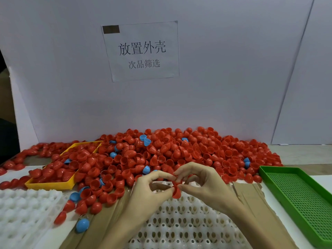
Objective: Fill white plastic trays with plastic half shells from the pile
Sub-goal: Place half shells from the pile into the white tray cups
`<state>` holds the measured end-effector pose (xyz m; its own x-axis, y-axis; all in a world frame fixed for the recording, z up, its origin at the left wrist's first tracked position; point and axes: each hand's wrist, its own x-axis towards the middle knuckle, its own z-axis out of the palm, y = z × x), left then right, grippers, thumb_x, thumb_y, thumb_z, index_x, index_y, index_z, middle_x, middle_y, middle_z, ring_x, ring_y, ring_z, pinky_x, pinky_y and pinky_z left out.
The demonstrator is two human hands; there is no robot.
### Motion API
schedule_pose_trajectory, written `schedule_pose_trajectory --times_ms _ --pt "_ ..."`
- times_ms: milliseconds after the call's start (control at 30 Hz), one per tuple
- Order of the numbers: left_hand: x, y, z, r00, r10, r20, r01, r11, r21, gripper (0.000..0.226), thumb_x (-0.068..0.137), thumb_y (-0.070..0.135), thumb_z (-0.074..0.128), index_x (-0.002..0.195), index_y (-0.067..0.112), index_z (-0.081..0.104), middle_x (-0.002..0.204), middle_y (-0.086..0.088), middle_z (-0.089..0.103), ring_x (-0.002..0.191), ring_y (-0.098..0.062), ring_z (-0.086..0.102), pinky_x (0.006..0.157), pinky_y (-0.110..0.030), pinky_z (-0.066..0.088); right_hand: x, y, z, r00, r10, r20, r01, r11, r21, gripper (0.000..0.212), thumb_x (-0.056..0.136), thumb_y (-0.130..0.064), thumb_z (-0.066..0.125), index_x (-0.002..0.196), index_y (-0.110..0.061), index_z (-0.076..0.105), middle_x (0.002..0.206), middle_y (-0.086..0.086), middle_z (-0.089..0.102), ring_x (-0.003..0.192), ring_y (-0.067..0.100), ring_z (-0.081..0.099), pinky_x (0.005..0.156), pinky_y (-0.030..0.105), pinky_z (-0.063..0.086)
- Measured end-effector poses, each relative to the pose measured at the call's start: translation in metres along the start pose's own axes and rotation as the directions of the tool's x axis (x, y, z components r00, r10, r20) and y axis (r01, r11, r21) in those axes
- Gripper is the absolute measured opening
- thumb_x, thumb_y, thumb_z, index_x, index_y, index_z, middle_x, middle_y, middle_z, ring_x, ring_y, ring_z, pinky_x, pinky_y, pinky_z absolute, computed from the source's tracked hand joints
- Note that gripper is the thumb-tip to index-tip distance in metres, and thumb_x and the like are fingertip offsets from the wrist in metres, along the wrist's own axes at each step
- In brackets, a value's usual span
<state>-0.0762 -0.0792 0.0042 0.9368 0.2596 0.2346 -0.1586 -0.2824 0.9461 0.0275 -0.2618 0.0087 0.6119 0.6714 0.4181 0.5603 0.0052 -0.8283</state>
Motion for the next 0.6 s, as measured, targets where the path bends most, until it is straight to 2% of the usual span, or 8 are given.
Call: schedule_pose_trajectory --times_ms 133,233,300,400,533,600 --pt "0.004 -0.006 -0.006 0.993 0.099 -0.067 -0.092 0.991 0.096 0.029 0.082 0.014 0.085 0.093 0.040 0.081 0.097 0.017 0.078 0.092 -0.002 0.074 0.083 -0.015 0.057 -0.002 0.003 -0.005 1.000 0.011 0.008 -0.012 0.998 0.057 0.031 0.098 0.003 0.068 0.123 -0.015 0.073 0.115 0.000 0.078 0.112 0.019 0.074 0.095 0.030 0.059" --pt "0.009 -0.015 -0.017 0.926 0.313 -0.213 -0.220 0.903 0.368 0.028 0.081 0.003 0.084 0.098 0.025 0.083 0.098 0.015 0.073 0.090 0.000 0.072 0.077 -0.012 0.057 -0.002 0.005 -0.013 0.996 0.055 -0.066 -0.047 0.992 0.113 0.031 0.103 0.000 0.060 0.124 -0.018 0.074 0.123 -0.003 0.077 0.117 0.017 0.072 0.098 0.031 0.059" --pt "0.013 -0.022 -0.024 0.897 0.390 -0.207 -0.248 0.833 0.495 0.026 0.081 -0.001 0.083 0.102 0.015 0.082 0.101 0.010 0.071 0.089 -0.003 0.071 0.076 -0.015 0.059 -0.002 0.009 -0.017 0.989 0.083 -0.120 -0.064 0.986 0.153 0.030 0.105 -0.001 0.058 0.122 -0.018 0.075 0.119 0.000 0.078 0.113 0.019 0.073 0.095 0.030 0.059" --pt "0.017 -0.029 -0.025 0.909 0.384 -0.161 -0.225 0.780 0.584 0.022 0.084 0.000 0.081 0.104 0.010 0.082 0.103 0.004 0.068 0.089 -0.007 0.070 0.077 -0.019 0.061 -0.002 0.016 -0.022 0.976 0.122 -0.179 -0.092 0.981 0.168 0.032 0.105 0.001 0.056 0.117 -0.020 0.077 0.113 0.004 0.079 0.108 0.021 0.074 0.090 0.031 0.060" --pt "0.020 -0.035 -0.018 0.934 0.343 -0.098 -0.213 0.757 0.617 0.020 0.086 0.006 0.081 0.106 0.010 0.081 0.104 0.003 0.066 0.087 -0.006 0.067 0.080 -0.009 0.055 -0.002 0.025 -0.026 0.963 0.170 -0.209 -0.135 0.976 0.171 0.037 0.105 0.001 0.056 0.109 -0.027 0.080 0.109 0.005 0.079 0.106 0.022 0.074 0.092 0.036 0.062" --pt "0.021 -0.037 -0.017 0.930 0.364 -0.057 -0.240 0.715 0.656 0.021 0.087 0.010 0.081 0.108 0.010 0.080 0.105 0.004 0.066 0.091 -0.005 0.065 0.085 -0.009 0.051 -0.002 0.029 -0.028 0.958 0.184 -0.219 -0.147 0.974 0.172 0.038 0.105 0.001 0.056 0.107 -0.028 0.080 0.108 0.006 0.079 0.105 0.023 0.074 0.093 0.038 0.062"
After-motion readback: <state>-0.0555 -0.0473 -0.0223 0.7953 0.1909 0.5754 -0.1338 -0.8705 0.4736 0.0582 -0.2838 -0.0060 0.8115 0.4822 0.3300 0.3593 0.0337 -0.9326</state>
